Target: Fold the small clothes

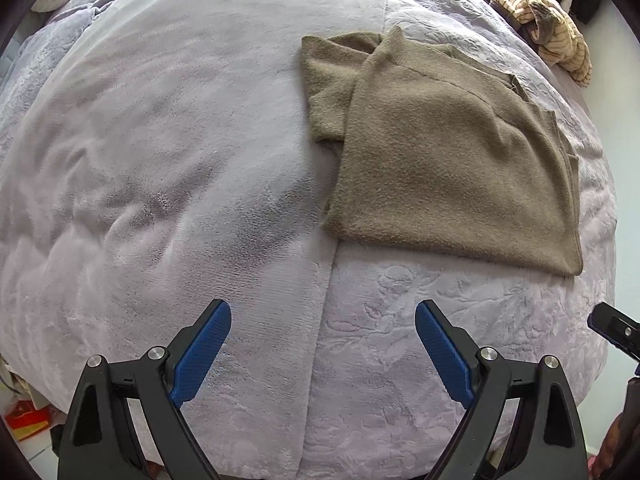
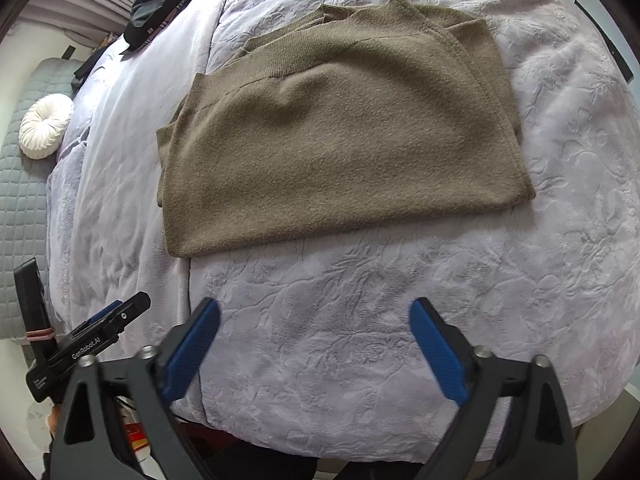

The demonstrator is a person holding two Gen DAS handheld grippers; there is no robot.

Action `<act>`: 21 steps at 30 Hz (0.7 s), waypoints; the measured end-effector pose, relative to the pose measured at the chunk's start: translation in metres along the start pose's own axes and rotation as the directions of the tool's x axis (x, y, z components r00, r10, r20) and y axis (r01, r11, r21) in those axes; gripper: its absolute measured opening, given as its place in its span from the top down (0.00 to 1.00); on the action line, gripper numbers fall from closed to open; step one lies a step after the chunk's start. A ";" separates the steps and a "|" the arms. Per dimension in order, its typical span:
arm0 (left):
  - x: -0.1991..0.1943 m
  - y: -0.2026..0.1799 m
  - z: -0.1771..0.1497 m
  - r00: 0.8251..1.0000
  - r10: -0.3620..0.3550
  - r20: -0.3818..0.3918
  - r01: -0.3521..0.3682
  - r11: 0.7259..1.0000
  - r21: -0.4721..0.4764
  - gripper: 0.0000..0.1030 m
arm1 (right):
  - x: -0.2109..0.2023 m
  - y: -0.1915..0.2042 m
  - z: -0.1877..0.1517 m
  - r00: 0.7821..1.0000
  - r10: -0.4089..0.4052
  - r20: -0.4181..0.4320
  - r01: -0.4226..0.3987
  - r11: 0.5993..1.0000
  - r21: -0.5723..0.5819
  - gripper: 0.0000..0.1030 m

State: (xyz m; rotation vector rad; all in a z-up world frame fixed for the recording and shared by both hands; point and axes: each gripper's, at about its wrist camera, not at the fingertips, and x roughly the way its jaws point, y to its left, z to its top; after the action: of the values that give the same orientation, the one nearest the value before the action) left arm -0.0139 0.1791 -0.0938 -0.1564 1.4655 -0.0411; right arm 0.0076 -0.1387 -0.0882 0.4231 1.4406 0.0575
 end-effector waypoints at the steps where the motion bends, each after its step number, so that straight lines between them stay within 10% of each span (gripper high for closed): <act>1: 0.001 0.002 0.001 1.000 -0.003 -0.001 0.003 1.000 -0.001 0.09 | 0.002 0.001 0.000 1.000 0.004 0.005 -0.004 1.000 0.004 0.00; 21: 0.024 0.020 0.020 0.999 -0.009 -0.041 0.010 0.999 0.036 0.09 | 0.066 0.001 -0.011 0.979 0.151 -0.134 -0.119 0.968 0.222 0.00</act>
State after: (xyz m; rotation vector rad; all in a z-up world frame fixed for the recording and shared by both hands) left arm 0.0070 0.1974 -0.1178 -0.1334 1.5037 -0.0794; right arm 0.0063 -0.1160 -0.1514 0.7061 1.5711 0.0452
